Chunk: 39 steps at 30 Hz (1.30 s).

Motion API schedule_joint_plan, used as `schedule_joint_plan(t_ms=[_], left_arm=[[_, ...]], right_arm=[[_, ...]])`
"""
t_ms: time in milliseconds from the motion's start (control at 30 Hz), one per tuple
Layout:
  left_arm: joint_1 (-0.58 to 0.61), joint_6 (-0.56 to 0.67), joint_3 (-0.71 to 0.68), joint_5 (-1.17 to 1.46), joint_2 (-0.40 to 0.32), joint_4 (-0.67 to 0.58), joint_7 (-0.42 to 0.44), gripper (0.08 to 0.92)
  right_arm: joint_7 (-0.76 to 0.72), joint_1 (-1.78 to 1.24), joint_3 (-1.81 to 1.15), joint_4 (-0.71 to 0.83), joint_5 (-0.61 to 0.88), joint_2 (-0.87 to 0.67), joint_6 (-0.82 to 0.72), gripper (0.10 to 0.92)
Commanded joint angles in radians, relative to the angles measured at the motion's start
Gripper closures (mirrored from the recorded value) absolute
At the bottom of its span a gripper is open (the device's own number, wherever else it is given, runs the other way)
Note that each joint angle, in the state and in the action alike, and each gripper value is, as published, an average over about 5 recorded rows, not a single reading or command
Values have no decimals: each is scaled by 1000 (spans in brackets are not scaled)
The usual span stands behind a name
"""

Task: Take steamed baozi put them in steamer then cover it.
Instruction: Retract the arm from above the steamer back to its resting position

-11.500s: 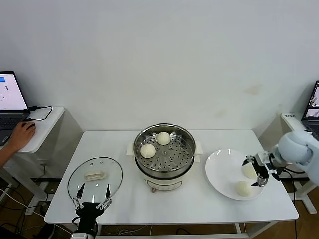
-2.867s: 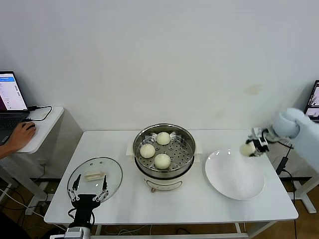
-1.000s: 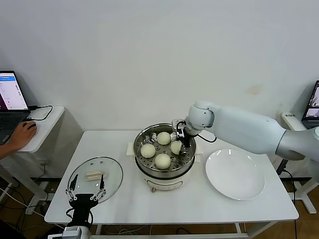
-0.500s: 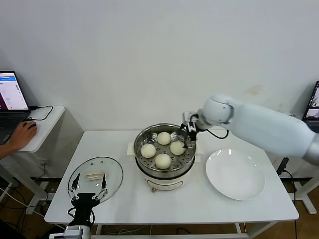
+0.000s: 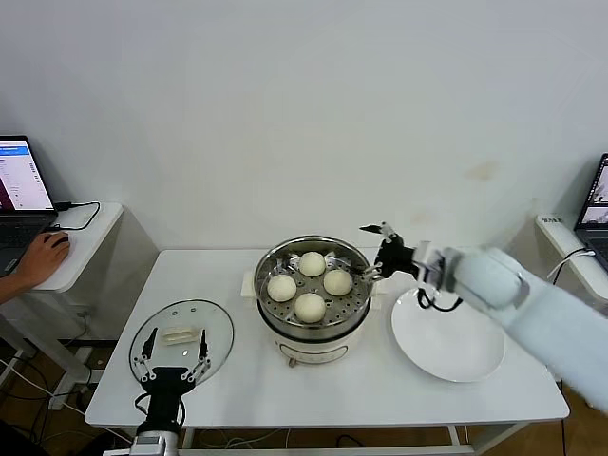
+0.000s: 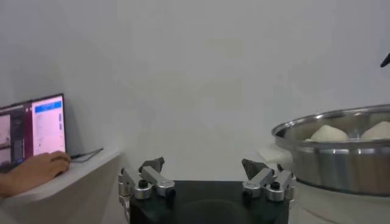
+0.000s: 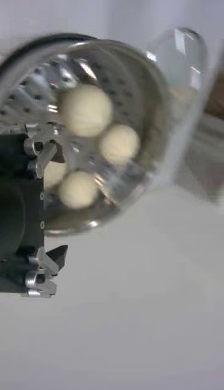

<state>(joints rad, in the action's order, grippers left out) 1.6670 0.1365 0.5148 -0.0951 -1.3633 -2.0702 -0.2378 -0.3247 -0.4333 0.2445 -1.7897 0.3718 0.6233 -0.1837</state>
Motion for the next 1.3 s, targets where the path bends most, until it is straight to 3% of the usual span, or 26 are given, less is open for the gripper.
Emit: schedule_joint_plan(t_ms=[33,333,700,900,1300], left_arm=[[3,66,0,-160,-13,30,-50,177],[17,69,65,-667,-15,94,-94,177],[67,-56,151,-1157,54,137,13,177],[-37,-80,140,-1250,83,208,42,177],[-300,-89,104,-1232,171,500,92,177]], right_arm=[[159,-991,-925,-124,-210,425,404,202],[108,-1222,-1058,-134,-246,753,463,202],[194,-1263,-1144,-134,-278,810,430,203],[238,-1255,-1151,-92,-299,833,422,202],[248,-1280,-1175,-108,-320,867,422,202]])
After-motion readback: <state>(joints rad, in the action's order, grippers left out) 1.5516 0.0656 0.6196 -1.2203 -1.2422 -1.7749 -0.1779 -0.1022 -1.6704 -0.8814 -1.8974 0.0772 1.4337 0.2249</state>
